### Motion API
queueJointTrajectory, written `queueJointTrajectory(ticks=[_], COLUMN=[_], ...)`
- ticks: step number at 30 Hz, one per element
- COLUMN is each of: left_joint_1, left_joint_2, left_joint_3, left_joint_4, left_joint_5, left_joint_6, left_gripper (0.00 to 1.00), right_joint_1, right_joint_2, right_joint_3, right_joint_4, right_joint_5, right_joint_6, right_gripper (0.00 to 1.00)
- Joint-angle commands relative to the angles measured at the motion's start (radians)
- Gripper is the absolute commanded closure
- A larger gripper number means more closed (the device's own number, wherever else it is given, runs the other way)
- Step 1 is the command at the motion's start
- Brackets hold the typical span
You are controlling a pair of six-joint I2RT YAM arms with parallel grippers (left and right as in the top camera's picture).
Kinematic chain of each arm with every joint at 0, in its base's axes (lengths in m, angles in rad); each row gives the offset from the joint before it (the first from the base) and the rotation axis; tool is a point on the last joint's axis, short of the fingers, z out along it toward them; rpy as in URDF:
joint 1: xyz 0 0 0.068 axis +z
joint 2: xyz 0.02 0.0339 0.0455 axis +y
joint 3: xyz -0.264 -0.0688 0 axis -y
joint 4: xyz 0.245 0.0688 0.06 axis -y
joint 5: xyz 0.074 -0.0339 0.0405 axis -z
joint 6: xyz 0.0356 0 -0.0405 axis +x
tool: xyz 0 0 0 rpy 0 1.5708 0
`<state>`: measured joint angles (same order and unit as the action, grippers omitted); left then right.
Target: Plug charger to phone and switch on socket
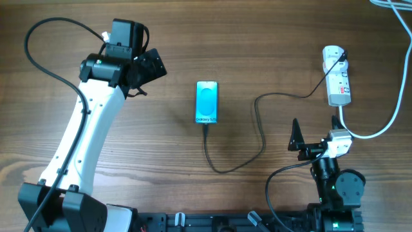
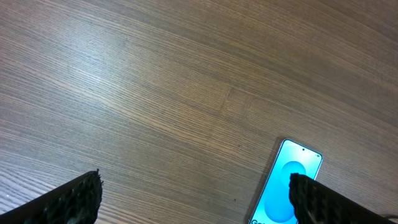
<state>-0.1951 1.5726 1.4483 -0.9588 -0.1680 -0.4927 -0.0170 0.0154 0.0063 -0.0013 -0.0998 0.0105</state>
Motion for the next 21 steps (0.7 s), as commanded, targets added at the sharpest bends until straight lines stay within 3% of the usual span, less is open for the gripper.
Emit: queueJointTrajectory(ticks=[1,5,12,21], left_joint_1=[-0.001,-0.006,-0.005,0.023], left_joint_2=[-0.005,-0.047,-0.188,-0.438], left_joint_3=[0.003,-0.046,-0.339,-0.596], left_joint_4=[-0.005,0.059,0.289,0.334], left_joint_5=[-0.016,-0.012,-0.012,-0.032], left_joint_6=[-0.012,-0.013,-0.013,-0.009], left_gripper=[0.0,0.0,0.0,0.0], right_joint_1=[-0.003,-0.003,-0.003,-0.003], right_joint_2=[-0.012,-0.012,-0.012,-0.012], right_joint_3=[-0.001,-0.001,-0.001,-0.001], right_joint_4=[0.004,0.004,0.004,0.004], right_joint_5=[0.01,0.01,0.01,0.01], right_joint_6=[0.016,0.016,0.016,0.016], right_gripper=[0.0,0.0,0.0,0.0])
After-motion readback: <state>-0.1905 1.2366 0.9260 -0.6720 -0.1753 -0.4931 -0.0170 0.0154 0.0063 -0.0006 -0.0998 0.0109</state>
